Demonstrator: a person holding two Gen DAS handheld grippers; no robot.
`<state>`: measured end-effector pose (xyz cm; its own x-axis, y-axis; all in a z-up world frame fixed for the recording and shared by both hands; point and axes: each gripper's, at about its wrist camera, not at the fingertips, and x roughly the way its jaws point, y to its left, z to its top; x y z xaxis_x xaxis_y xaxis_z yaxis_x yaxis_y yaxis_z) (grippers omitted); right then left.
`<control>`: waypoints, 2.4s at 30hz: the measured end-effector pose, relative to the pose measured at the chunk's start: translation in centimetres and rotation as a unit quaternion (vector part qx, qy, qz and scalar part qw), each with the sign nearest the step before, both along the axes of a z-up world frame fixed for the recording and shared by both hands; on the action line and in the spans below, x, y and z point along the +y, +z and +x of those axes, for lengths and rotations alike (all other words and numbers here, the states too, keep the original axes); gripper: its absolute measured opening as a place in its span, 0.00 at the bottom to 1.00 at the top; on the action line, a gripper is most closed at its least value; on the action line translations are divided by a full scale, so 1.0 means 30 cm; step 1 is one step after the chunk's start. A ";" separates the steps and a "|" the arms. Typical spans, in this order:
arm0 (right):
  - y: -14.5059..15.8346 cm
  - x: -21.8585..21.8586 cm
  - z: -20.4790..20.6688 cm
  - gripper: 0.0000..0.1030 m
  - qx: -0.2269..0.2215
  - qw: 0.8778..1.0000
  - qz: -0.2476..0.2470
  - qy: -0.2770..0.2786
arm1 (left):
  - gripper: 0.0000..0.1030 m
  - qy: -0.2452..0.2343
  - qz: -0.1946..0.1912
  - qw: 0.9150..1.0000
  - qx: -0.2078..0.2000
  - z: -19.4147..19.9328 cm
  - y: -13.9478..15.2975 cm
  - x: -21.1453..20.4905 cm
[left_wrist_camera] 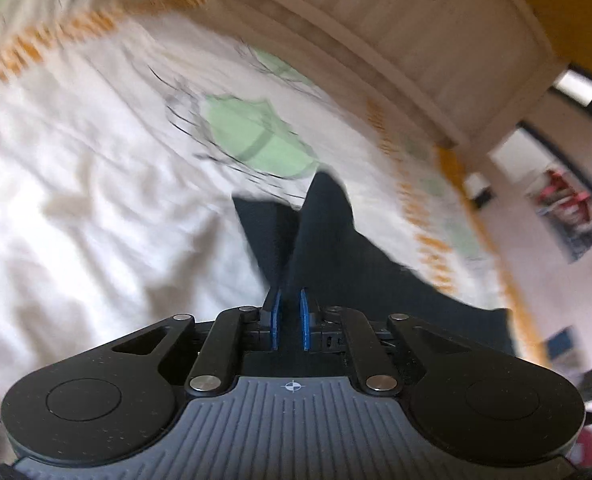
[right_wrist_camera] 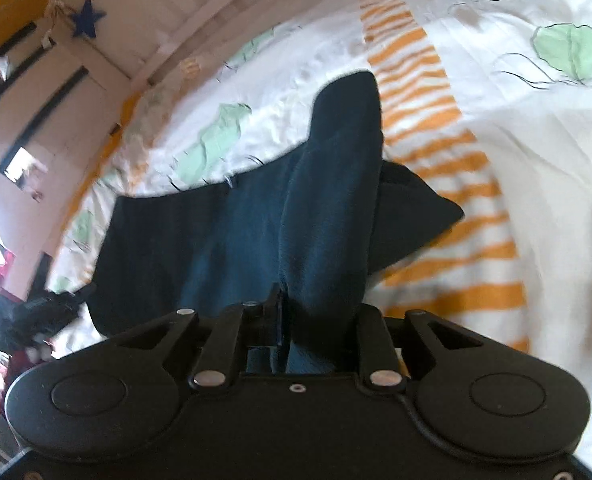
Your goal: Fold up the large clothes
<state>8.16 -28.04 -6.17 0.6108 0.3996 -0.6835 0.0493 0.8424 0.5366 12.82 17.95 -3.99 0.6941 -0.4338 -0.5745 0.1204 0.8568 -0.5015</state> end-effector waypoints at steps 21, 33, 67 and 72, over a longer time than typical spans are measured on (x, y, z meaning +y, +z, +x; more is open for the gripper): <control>-0.037 -0.149 0.122 0.75 -0.113 0.984 0.013 -0.137 | 0.40 -0.065 0.075 0.993 -0.067 -0.022 -0.003 -0.333; -0.104 -0.108 0.026 0.89 0.010 0.990 -0.059 -0.128 | 0.73 -0.091 0.145 0.983 -0.058 0.017 -0.079 -0.615; -0.151 -0.043 0.032 1.00 -0.022 0.987 -0.108 -0.120 | 1.00 -0.037 0.231 0.971 -0.053 0.019 -0.202 -0.752; -0.151 -0.042 0.032 1.00 -0.023 0.986 -0.109 -0.120 | 1.00 -0.033 0.229 0.971 -0.066 0.006 -0.208 -0.752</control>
